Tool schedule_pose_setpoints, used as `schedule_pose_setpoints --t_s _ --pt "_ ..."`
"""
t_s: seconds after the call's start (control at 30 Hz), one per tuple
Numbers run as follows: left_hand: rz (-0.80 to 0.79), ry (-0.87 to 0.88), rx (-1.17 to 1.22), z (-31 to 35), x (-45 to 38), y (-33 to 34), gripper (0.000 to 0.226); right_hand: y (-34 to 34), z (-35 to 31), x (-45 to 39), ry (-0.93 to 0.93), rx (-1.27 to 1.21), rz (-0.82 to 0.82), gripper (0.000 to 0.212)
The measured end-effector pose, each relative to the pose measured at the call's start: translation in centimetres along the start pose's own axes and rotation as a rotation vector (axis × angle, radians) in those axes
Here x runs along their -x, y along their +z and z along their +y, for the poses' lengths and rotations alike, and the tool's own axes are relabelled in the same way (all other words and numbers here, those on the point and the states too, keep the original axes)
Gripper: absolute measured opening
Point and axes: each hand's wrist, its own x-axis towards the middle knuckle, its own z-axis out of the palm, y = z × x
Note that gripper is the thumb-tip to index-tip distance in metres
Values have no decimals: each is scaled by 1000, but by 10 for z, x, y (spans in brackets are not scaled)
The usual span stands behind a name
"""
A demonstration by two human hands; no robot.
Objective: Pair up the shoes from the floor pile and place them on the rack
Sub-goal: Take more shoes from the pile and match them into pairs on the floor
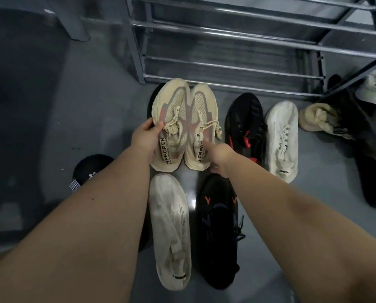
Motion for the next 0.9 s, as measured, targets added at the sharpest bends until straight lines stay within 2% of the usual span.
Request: schedule_pose_setpoints --t_s 0.17,0.23,0.37,0.47,0.5,0.53,0.6,0.67,0.8,0.9 --pt "-39 -54 22 -5 7 -1 43 7 5 -3 20 -29 16 65" --pt "-41 -20 -67 -9 8 -1 50 10 7 -2 22 -87 16 69" --pt "43 38 -337 -15 18 -5 94 11 8 1 48 -213 17 63" --pt "26 -45 -338 -28 23 -17 123 10 13 3 53 -304 24 50" --pt "-9 -85 -320 -32 24 -22 120 12 15 2 54 -337 25 50" --pt "-52 -135 -301 -34 28 -27 108 14 16 2 52 -355 26 52" --pt "-127 -217 -242 -38 33 -31 74 18 17 4 57 -326 30 62" --pt "-158 -247 -150 -40 37 -33 50 19 15 7 55 -284 14 69" --pt "-185 -289 35 -29 50 -29 46 12 8 25 39 -357 -124 52" --pt "-199 -286 131 -19 65 -23 47 -1 9 45 21 -463 -161 39"
